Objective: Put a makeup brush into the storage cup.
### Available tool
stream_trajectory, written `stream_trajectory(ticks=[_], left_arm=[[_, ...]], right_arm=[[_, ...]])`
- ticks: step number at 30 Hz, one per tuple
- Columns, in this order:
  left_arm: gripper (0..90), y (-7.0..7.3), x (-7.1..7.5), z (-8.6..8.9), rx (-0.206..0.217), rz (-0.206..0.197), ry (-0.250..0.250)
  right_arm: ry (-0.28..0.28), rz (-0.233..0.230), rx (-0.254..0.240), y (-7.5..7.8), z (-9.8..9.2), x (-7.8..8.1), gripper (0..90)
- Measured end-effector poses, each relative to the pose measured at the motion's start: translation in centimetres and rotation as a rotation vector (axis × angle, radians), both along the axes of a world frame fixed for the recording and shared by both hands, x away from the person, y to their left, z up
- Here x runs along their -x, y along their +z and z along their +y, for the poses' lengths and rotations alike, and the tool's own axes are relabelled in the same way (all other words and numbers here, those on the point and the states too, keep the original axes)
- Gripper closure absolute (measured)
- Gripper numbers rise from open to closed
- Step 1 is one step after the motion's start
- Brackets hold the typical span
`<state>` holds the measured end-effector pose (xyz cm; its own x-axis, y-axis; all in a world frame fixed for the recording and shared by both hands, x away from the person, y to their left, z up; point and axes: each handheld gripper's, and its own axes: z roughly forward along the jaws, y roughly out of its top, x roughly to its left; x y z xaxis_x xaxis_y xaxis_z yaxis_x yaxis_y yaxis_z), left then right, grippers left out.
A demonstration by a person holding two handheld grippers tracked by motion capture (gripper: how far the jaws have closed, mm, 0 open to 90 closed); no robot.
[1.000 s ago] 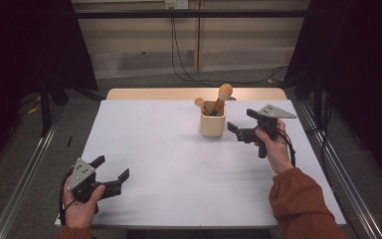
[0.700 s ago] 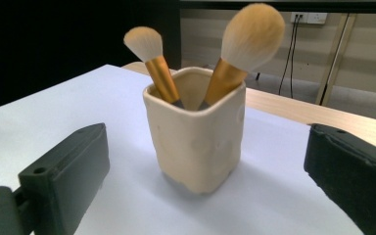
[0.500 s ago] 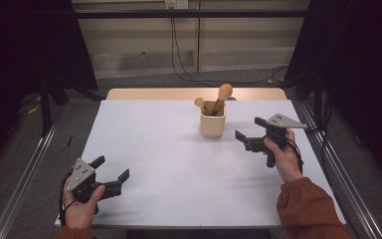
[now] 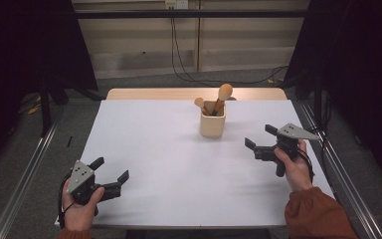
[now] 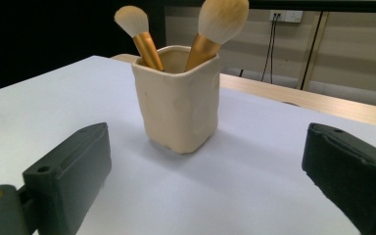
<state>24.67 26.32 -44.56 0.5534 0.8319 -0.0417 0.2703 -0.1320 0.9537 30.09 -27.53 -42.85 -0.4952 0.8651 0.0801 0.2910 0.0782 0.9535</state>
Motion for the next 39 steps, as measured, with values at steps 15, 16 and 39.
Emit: stream_trajectory(ticks=[15, 16, 39], left_arm=[[3.2, 0.0, 0.2, -0.3, -0.003, 0.004, -0.005], [3.2, 0.0, 0.2, -0.2, -0.002, 0.004, -0.004], [3.1, 0.0, 0.7, -0.5, 0.012, 0.009, -0.02]], right_arm=[[-0.048, 0.021, 0.021, -1.5, -1.6, 3.3, 0.0], [-0.048, 0.021, 0.021, -1.5, -1.6, 3.3, 0.0], [-0.083, 0.025, 0.029, -2.5, -3.5, 7.5, 0.0]])
